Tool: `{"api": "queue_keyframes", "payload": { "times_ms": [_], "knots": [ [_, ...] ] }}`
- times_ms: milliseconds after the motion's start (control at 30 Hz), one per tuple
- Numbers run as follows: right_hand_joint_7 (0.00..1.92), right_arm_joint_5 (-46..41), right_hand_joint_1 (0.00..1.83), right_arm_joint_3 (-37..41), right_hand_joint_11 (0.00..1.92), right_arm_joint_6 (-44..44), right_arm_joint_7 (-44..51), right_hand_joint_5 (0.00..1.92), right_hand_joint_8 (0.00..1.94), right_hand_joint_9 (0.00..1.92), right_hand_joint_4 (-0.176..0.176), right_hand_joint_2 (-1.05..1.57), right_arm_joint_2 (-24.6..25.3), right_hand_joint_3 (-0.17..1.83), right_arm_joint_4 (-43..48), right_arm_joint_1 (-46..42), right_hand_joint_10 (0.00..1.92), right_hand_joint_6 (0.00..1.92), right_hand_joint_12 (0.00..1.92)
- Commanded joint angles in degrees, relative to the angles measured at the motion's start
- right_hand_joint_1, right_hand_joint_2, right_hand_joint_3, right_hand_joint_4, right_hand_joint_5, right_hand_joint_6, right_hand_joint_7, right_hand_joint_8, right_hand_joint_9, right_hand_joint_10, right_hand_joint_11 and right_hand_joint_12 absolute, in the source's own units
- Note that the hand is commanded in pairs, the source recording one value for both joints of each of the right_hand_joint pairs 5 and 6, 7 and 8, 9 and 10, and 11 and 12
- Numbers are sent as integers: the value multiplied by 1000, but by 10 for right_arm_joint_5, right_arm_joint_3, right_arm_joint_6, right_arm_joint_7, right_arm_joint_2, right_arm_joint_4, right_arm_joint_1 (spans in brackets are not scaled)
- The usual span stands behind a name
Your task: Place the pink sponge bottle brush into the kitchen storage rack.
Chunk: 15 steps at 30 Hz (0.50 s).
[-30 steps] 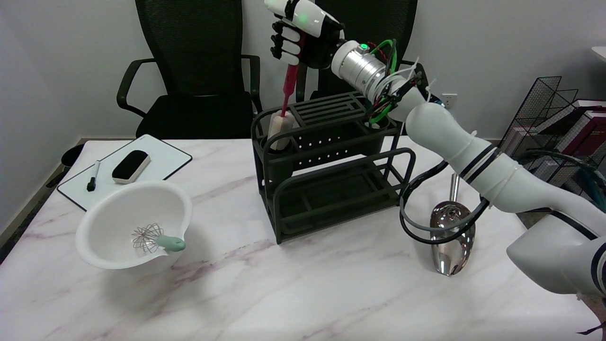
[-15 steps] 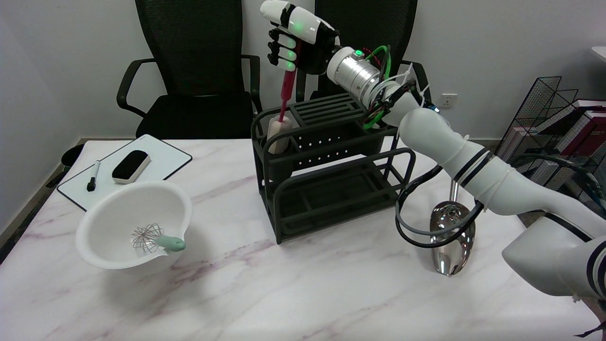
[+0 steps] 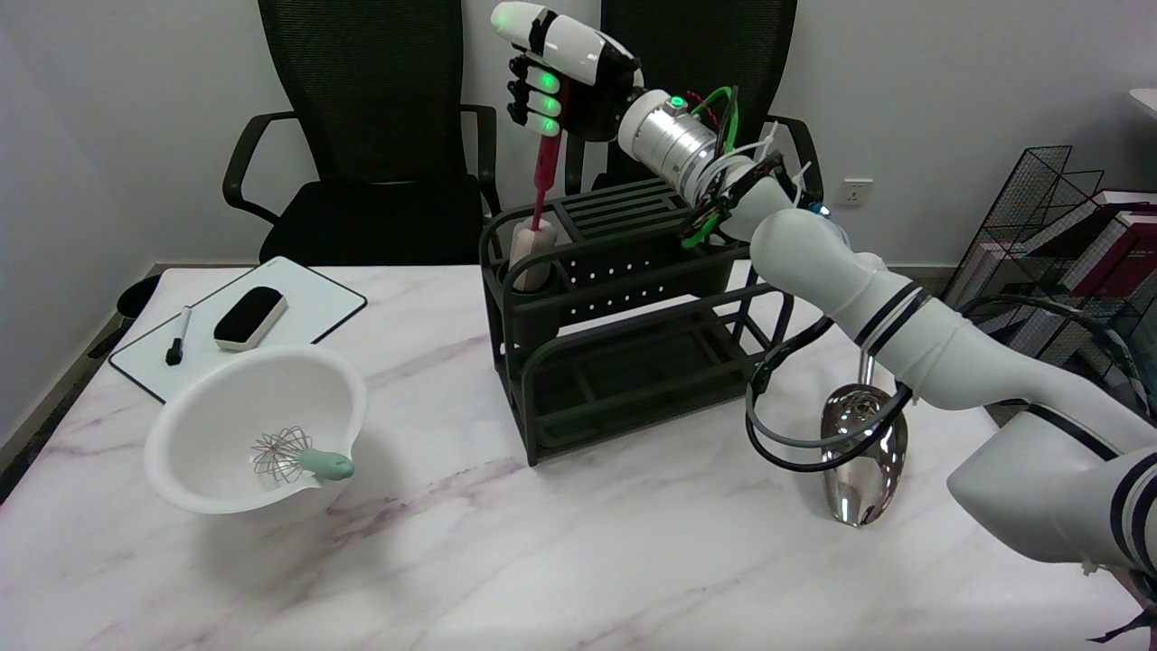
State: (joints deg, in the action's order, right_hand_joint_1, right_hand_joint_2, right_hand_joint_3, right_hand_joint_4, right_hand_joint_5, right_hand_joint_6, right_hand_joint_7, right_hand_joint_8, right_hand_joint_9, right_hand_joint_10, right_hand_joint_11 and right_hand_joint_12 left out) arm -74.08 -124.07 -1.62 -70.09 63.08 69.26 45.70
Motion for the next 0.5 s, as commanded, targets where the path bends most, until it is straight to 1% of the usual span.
{"api": "queue_keyframes", "payload": {
  "times_ms": [33,500],
  "knots": [
    [1920,15,1029,-4,1906,-21,1,1920,1920,1920,0,1571,15,502,-38,-6,1920,1920,1906],
    [1920,15,1021,-7,1914,-47,1,1920,1920,1920,0,1571,17,444,-55,-21,1920,1920,1914]
  ]
}}
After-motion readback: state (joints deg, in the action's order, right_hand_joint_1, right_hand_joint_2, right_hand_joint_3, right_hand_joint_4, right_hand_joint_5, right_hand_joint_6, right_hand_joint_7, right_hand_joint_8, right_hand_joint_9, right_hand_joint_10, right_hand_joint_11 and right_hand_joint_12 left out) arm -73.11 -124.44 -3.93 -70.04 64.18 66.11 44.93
